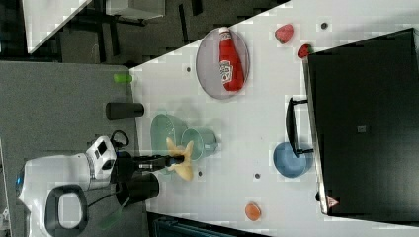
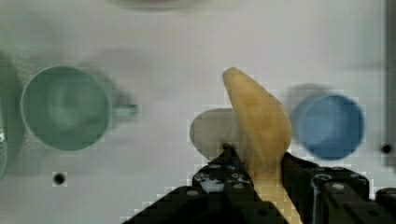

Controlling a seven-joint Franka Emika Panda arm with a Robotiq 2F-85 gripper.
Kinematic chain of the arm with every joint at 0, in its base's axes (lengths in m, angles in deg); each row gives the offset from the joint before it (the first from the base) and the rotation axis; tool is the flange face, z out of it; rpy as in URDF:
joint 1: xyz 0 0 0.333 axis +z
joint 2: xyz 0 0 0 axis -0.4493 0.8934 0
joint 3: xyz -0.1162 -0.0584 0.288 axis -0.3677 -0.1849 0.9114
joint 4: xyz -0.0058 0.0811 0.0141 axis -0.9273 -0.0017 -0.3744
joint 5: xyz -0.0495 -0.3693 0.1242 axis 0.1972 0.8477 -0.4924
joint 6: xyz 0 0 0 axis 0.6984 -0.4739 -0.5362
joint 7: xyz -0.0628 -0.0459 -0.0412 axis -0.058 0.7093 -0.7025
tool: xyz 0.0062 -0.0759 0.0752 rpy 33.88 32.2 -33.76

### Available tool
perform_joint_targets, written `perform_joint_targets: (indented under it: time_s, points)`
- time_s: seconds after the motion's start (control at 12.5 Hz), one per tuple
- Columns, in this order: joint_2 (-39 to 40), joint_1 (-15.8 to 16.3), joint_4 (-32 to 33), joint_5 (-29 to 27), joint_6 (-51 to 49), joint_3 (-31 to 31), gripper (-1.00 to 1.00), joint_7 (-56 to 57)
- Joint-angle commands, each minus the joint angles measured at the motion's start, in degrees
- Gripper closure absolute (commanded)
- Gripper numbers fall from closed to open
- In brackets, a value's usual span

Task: Pick Banana and place it in mug.

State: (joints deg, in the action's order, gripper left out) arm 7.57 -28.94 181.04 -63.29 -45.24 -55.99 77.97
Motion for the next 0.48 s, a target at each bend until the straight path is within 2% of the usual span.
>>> perform_joint_targets:
  time_s: [0.08, 0.24, 0.48]
  points:
    - [1.83, 3.88, 0.93, -5.5, 0.05, 8.97, 0.46, -18.46]
    - [4.39, 3.89, 0.95, -8.09, 4.06, 12.45, 0.46, -24.37]
    - [10.02, 3.89, 1.02, -8.22, 11.4, 14.6, 0.46, -27.95]
